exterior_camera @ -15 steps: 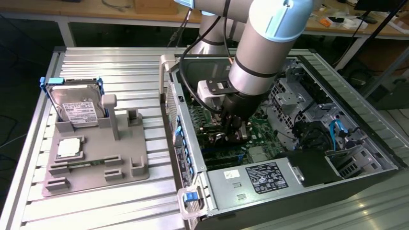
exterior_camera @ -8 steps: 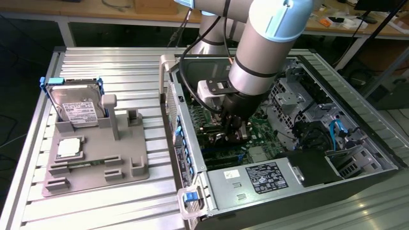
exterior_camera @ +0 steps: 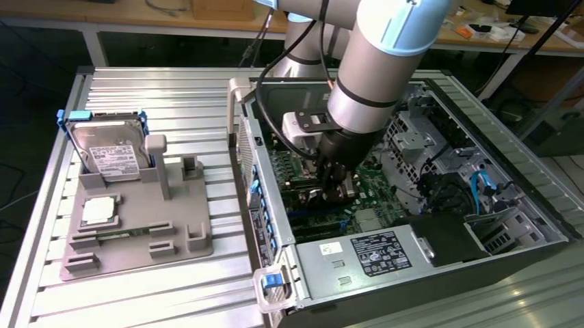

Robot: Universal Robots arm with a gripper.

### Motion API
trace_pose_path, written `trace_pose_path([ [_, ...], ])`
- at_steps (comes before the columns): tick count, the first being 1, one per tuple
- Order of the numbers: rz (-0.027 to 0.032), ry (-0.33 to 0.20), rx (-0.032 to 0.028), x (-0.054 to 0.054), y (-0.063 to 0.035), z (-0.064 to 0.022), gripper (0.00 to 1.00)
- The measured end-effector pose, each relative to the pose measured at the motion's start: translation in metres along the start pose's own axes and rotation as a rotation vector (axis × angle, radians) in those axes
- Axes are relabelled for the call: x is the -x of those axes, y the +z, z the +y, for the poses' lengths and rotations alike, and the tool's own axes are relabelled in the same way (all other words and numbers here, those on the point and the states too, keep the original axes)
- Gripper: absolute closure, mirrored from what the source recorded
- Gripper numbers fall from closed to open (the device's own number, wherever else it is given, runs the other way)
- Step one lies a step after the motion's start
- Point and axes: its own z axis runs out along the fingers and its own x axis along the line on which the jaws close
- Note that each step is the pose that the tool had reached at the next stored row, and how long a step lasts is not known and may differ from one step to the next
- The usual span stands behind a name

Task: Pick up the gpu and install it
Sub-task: 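Insert the gpu into the slot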

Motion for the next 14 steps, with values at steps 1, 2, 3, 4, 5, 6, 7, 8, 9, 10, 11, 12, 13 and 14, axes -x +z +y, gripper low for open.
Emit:
trace_pose_path([
  [1,0.0000,0.000,0.0000,0.0000,0.0000,-0.0003,0.73],
  [2,0.0000,0.000,0.0000,0.0000,0.0000,-0.0004,0.73],
  [3,0.0001,0.000,0.0000,0.0000,0.0000,-0.0004,0.73],
  [4,0.0001,0.000,0.0001,0.0000,0.0000,-0.0004,0.73],
  [5,0.0000,0.000,0.0000,0.0000,0.0000,-0.0005,0.73],
  [6,0.0000,0.000,0.0000,0.0000,0.0000,-0.0005,0.73],
  [7,0.0000,0.000,0.0001,0.0000,0.0000,-0.0004,0.73],
  [8,-0.0001,0.000,0.0001,0.0000,0.0000,0.0001,0.73],
  [9,-0.0003,0.000,0.0001,0.0000,0.0000,0.0008,0.73],
  [10,-0.0006,0.000,0.0000,0.0000,0.0000,0.0014,0.73],
  [11,-0.0010,0.000,-0.0001,0.0000,0.0001,0.0020,0.73],
  [12,-0.0015,0.000,-0.0002,0.0000,0.0002,0.0025,0.73],
  [13,-0.0019,0.000,-0.0002,0.0000,0.0003,0.0029,0.73],
  [14,-0.0021,0.000,-0.0001,0.0000,0.0003,0.0031,0.73],
])
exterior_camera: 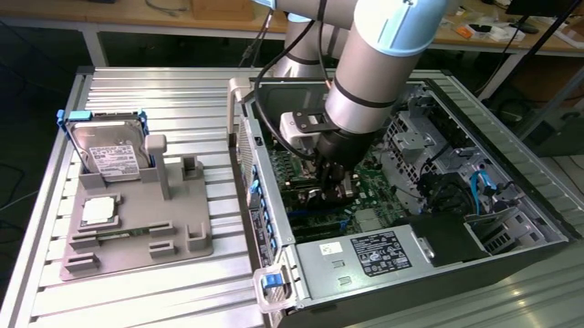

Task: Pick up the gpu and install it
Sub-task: 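Insert the gpu into the slot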

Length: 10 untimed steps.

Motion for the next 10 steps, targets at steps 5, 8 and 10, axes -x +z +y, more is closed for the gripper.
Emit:
trace_pose_path([
  [5,-0.0037,0.000,0.0002,0.0000,0.0016,0.0001,0.73],
  [8,-0.0073,0.000,0.0001,-0.0001,0.0035,0.0001,0.73],
  [10,-0.0080,0.000,0.0002,-0.0001,0.0042,0.0001,0.73],
])
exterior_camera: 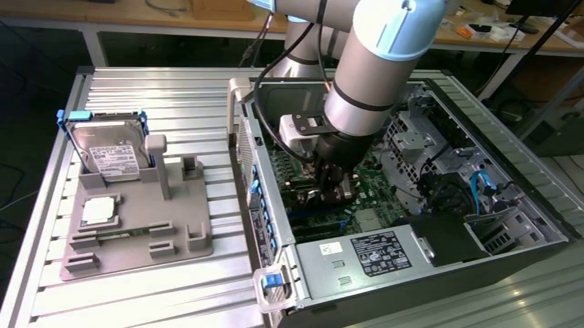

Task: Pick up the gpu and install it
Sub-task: 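Insert the gpu into the slot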

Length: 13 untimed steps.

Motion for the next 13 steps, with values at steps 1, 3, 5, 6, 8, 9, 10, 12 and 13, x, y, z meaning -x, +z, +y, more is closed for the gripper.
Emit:
trace_pose_path([
  [1,-0.0001,0.000,0.0001,0.0000,0.0002,0.0000,0.73],
  [3,-0.0014,0.000,0.0001,0.0000,0.0007,0.0000,0.73],
  [5,-0.0038,0.000,0.0000,0.0000,0.0012,-0.0001,0.73],
  [6,-0.0052,0.000,0.0000,-0.0001,0.0016,-0.0001,0.73],
  [8,-0.0074,0.000,0.0003,-0.0002,0.0025,-0.0001,0.73],
  [9,-0.0095,0.000,0.0001,-0.0002,0.0035,-0.0002,0.73],
  [10,-0.0117,0.000,0.0003,-0.0001,0.0047,-0.0001,0.73],
  [12,-0.0133,0.000,-0.0002,-0.0002,0.0068,-0.0002,0.73],
  [13,-0.0137,0.000,-0.0005,-0.0002,0.0070,-0.0002,0.73],
])
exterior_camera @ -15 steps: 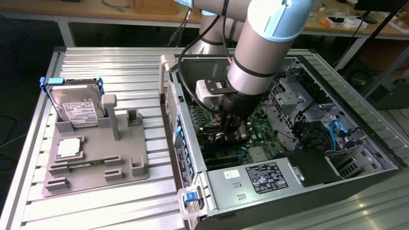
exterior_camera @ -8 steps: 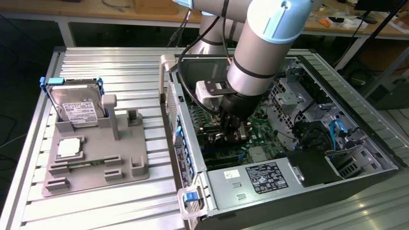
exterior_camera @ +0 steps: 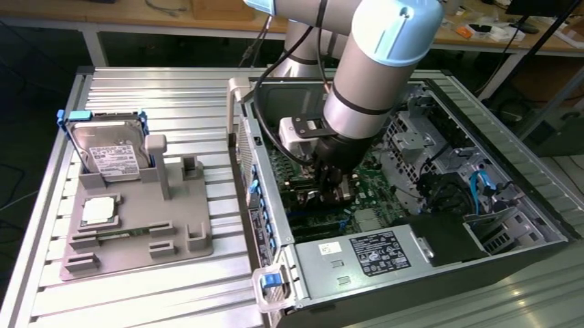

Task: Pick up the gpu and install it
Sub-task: 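Insert the gpu into the slot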

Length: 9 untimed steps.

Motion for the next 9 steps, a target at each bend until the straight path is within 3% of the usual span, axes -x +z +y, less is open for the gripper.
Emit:
trace_pose_path([
  [9,-0.0003,0.000,0.0004,0.0001,0.0000,0.0001,0.73],
])
